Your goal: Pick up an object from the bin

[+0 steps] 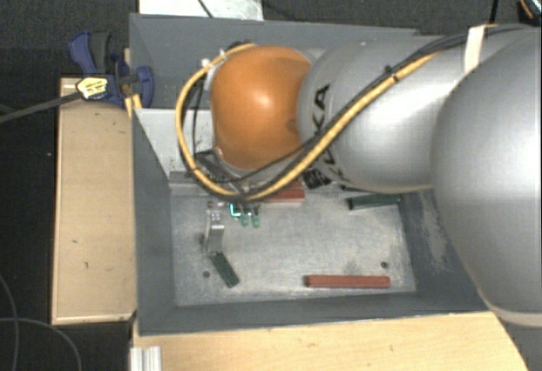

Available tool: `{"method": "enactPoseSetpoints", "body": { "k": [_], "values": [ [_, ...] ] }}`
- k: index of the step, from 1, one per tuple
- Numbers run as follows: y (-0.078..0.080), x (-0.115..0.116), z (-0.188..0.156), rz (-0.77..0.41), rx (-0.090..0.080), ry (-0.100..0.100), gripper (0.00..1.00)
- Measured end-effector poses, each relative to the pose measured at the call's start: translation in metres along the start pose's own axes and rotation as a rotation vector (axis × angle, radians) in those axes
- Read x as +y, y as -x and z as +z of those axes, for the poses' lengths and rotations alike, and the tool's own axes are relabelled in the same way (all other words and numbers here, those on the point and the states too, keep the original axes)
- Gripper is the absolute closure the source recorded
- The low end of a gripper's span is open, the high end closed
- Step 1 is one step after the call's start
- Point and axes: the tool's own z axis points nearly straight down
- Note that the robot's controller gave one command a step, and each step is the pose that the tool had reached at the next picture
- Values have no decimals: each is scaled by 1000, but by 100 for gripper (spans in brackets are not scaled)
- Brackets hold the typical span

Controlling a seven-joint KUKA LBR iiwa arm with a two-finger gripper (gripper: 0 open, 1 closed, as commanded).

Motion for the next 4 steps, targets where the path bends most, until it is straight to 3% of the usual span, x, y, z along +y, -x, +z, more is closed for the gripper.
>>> {"method": "enactPoseSetpoints", "body": {
  "k": [1,2,3,4],
  "values": [
    [-19,-88,72,-175,0,-2,0],
    [-9,-34,115,-228,-7,1,0],
    [43,-98,112,-214,-13,-4,0],
    [-19,-25,113,-398,-6,3,0]
  ]
}}
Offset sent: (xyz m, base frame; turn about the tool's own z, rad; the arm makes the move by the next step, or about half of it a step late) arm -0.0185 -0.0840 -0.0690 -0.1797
